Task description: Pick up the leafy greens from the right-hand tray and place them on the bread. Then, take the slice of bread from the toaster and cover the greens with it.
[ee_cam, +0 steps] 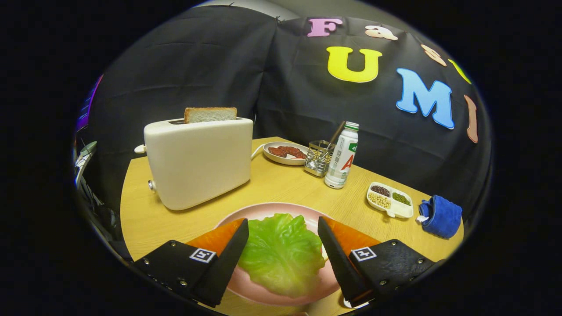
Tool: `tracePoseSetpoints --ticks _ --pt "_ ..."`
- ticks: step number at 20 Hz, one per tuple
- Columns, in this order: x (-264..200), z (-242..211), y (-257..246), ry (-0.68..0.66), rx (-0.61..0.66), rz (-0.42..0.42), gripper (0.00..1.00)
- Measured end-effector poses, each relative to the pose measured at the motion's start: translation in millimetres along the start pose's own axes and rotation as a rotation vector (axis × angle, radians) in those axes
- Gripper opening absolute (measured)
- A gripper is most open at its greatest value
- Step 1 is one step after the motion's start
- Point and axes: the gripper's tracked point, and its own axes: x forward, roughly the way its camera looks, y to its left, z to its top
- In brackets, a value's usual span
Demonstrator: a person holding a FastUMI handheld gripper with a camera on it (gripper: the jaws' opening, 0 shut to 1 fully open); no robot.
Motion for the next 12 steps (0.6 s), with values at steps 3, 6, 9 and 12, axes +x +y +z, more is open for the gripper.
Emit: tracePoseSetpoints --ticks 3,6,9,12 --pt "-4.9 12.5 9.8 -0.026 0.010 0.012 0.97" --pt "-8.9 27.5 19.8 -0.059 0.039 0.010 0.96" --pt "-14.3 47.6 34.0 -0.107 0.066 0.018 0.97" --pt "-21.0 71.8 45.5 -0.173 0.090 0.008 0.96"
